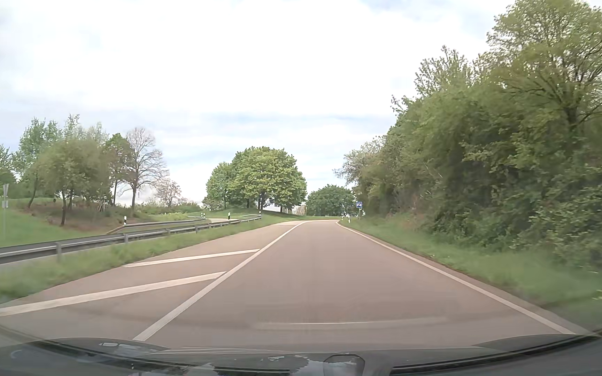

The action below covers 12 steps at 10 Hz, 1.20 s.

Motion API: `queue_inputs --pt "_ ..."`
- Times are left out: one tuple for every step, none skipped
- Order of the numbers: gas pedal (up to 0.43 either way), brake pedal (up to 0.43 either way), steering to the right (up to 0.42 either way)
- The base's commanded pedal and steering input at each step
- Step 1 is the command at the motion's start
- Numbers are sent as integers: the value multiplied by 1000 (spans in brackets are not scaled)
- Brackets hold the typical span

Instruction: Follow the waypoints while adhering to traffic rules and regulations

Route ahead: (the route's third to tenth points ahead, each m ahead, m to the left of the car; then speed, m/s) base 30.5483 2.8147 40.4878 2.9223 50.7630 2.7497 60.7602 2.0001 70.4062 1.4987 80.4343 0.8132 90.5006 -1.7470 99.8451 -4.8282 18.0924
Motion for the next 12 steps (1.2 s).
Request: queue_inputs --pt "157 0 -2" --pt "157 0 -1" --pt "150 0 -1" --pt "138 0 -1" --pt "130 0 -1" --pt "130 0 -1" --pt "118 0 0" --pt "28 0 -1" --pt "0 0 0" --pt "0 0 0" --pt "0 0 0" --pt "0 0 0"
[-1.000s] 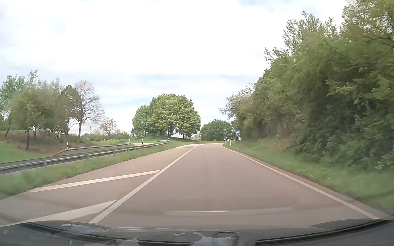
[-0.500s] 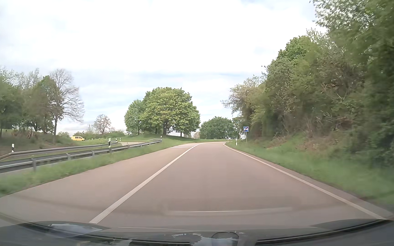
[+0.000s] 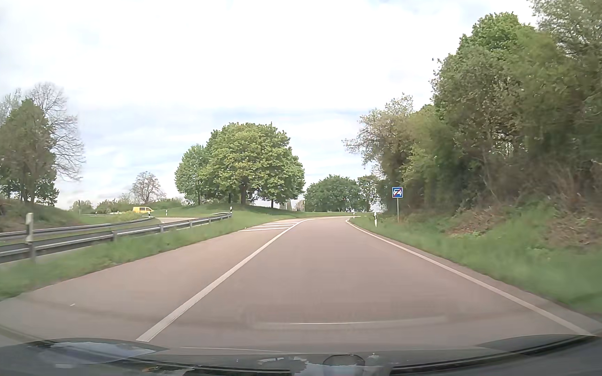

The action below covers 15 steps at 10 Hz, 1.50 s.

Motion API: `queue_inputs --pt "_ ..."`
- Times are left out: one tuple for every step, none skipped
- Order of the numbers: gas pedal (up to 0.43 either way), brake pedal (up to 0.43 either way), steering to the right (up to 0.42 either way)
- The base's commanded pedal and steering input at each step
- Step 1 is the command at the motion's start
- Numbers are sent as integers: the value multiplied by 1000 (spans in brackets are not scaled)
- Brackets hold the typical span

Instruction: Follow the waypoints while adhering to traffic rules and regulations

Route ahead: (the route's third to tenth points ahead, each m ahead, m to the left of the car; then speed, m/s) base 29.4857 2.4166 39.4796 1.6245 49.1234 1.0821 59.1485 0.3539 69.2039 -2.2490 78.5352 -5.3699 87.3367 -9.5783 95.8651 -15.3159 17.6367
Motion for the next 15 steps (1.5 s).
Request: queue_inputs --pt "0 0 0" --pt "0 0 0" --pt "0 0 0" --pt "0 0 0" --pt "0 0 0" --pt "0 0 0" --pt "0 0 0" --pt "0 0 3" --pt "0 0 3" --pt "0 0 3" --pt "0 0 3" --pt "0 0 4" --pt "0 0 3" --pt "0 0 4" --pt "0 0 4"
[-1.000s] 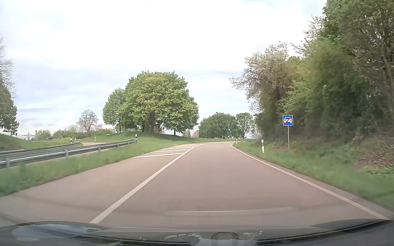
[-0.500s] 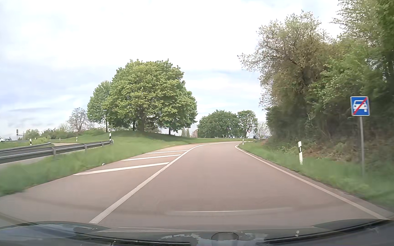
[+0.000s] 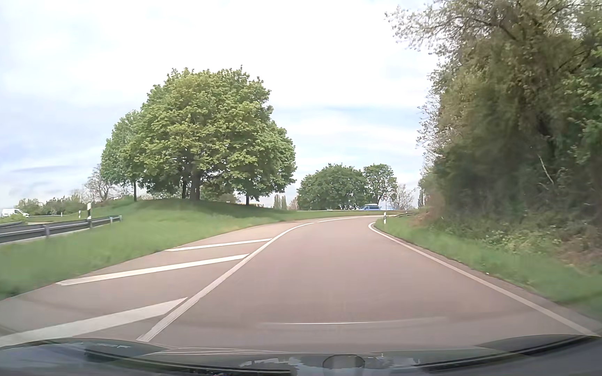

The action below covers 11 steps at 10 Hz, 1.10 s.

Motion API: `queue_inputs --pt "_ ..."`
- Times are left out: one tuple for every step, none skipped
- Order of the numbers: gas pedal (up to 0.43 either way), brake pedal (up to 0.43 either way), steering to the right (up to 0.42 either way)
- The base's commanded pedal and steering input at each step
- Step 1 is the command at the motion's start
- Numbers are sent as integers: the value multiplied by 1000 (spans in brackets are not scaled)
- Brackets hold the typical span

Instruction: Follow the waypoints while adhering to traffic rules and regulations

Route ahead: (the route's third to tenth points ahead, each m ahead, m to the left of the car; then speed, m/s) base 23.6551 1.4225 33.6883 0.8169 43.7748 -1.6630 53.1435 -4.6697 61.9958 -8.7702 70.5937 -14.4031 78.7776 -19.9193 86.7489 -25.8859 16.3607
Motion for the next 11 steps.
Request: queue_inputs --pt "0 0 6" --pt "0 0 8" --pt "0 0 9" --pt "0 0 9" --pt "0 0 10" --pt "0 0 10" --pt "0 0 10" --pt "0 0 13" --pt "0 0 17" --pt "0 0 21" --pt "0 0 26"
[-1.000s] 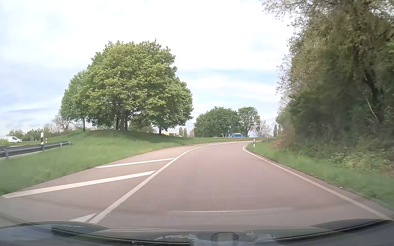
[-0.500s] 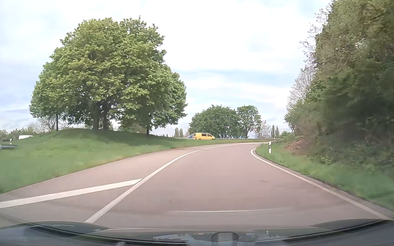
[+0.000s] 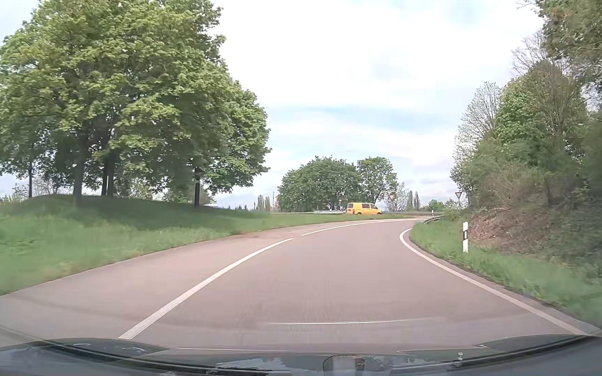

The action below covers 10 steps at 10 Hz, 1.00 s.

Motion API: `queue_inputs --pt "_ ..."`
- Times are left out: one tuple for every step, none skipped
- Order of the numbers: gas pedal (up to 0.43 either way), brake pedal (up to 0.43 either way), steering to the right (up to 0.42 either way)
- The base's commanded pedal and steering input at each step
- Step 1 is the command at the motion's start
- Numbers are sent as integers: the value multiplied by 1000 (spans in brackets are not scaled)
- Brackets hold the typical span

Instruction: Follow the waypoints while adhering to traffic rules and regulations

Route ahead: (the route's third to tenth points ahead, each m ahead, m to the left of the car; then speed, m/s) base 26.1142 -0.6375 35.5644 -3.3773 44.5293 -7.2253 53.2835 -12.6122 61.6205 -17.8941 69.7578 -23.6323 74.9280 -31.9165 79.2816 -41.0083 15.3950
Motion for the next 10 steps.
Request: queue_inputs --pt "0 0 31" --pt "0 0 34" --pt "0 0 35" --pt "0 0 36" --pt "0 0 38" --pt "0 0 41" --pt "0 0 47" --pt "0 0 52" --pt "0 0 58" --pt "0 0 61"
